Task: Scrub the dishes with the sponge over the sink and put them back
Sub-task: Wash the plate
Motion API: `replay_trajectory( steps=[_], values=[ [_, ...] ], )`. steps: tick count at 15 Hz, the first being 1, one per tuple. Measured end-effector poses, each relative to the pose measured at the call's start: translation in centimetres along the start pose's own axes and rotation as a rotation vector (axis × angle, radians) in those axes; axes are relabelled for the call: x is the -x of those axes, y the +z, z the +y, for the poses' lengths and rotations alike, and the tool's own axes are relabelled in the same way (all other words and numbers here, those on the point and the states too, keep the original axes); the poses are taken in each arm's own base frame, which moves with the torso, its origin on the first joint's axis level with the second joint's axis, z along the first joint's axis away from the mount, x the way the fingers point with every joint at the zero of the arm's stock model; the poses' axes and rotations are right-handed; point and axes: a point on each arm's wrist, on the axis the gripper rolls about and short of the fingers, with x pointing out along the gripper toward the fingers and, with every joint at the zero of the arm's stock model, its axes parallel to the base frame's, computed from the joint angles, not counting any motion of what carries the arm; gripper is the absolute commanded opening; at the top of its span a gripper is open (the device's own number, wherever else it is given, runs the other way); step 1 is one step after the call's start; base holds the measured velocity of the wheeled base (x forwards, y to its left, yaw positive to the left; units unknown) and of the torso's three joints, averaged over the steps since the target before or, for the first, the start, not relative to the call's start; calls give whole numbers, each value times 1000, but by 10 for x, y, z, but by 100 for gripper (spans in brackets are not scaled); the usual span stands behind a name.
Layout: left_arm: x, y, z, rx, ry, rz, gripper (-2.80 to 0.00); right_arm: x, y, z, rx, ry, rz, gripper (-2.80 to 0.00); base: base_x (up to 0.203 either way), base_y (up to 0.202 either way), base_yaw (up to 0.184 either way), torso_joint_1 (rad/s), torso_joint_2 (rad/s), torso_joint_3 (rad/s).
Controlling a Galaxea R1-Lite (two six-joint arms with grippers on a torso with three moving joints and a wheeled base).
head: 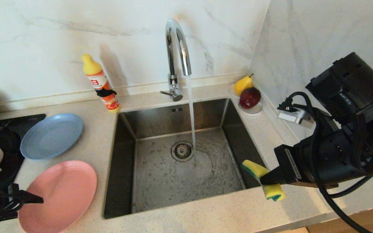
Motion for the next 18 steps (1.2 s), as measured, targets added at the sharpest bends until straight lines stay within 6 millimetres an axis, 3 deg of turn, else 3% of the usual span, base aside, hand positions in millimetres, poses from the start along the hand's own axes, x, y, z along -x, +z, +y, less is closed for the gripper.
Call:
replay_trajectory(
  steps=[11,18],
  values=[
    [6,-2,-5,-20,7,-12,-280,-1,3,2,5,29,-36,-280,0,0,0,0,0,0],
    [38,-28,-32,-126,-35,-15,-280,-2,3,3,6,31,-37,-280,0,0,0,0,0,0]
  ],
)
